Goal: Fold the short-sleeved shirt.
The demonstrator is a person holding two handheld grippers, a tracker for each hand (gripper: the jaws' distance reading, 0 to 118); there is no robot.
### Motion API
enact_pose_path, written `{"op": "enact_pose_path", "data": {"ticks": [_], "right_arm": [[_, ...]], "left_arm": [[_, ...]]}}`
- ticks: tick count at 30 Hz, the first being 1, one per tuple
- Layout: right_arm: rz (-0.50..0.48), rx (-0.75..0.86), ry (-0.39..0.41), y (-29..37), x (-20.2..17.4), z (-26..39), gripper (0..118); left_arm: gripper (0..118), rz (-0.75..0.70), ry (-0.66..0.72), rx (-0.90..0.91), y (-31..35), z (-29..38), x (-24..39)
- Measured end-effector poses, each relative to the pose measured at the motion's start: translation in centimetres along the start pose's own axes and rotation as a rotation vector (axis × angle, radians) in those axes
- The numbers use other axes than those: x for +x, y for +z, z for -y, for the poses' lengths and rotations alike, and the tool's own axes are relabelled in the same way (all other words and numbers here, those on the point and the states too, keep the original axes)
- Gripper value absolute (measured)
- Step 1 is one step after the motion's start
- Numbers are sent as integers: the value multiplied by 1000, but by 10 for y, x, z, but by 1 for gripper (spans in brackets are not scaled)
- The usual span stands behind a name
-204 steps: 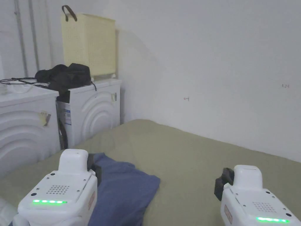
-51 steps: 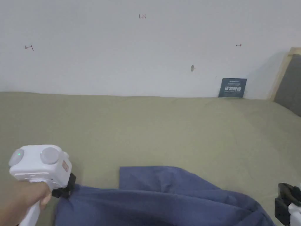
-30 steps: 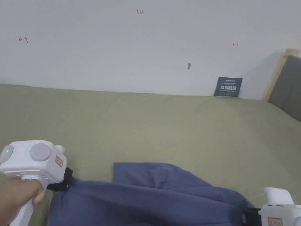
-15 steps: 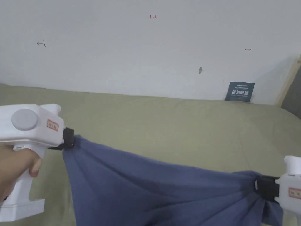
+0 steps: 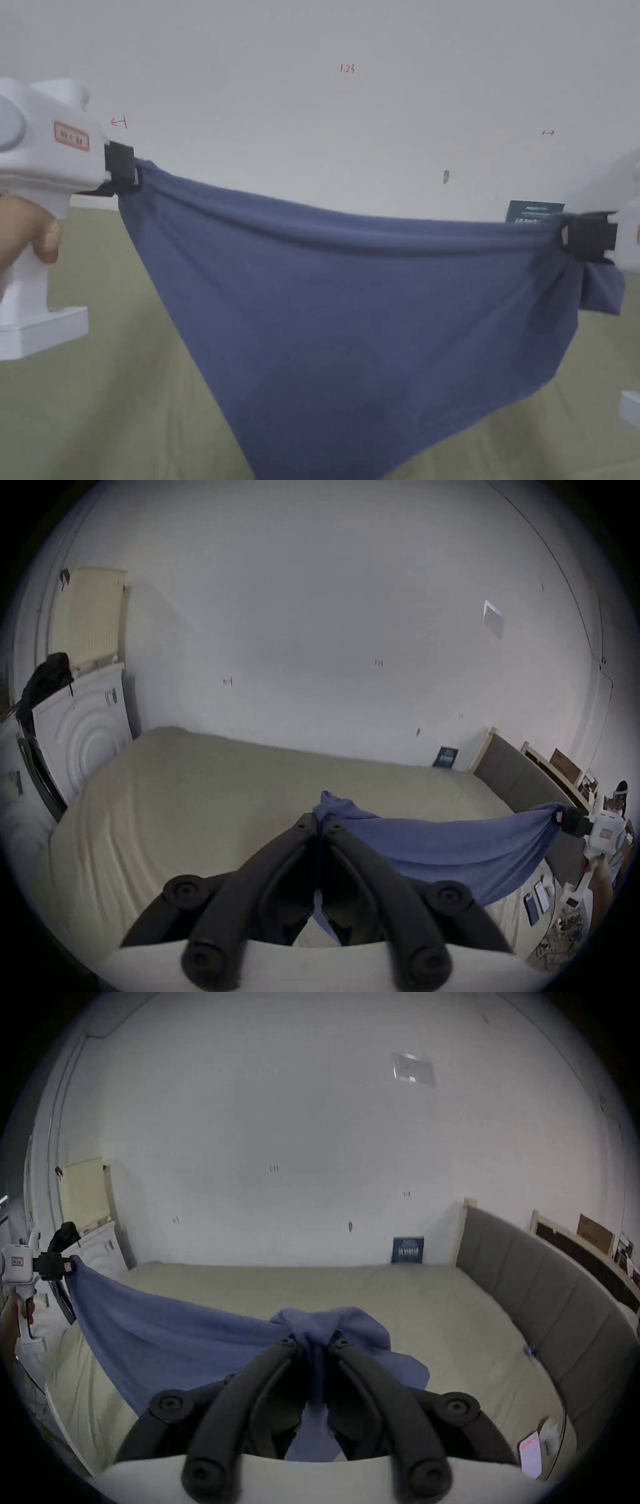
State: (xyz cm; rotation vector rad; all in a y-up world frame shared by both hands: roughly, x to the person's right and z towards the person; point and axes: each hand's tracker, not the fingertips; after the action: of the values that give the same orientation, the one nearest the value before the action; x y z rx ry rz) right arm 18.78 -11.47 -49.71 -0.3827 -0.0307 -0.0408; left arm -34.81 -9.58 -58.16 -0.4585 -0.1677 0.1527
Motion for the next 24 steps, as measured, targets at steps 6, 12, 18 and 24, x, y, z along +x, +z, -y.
{"op": "enact_pose_path", "data": {"ticks": [6,12,18,24], "right_arm": [[-16,96,23,-13,-8,-50,13],[-14,149,14,-26,-11,-74,13],[-14,141,11,-48,-11,-59,13],[-29,62,-12,-68,-7,-11,13]], "left_arm": [[1,-13,13,58,6,-37,-5],[1,-37,13,128,1,-53,-11],[1,-38,21,110,-18,-33,-24],[1,-28,59,20,-29,15,-31]]}}
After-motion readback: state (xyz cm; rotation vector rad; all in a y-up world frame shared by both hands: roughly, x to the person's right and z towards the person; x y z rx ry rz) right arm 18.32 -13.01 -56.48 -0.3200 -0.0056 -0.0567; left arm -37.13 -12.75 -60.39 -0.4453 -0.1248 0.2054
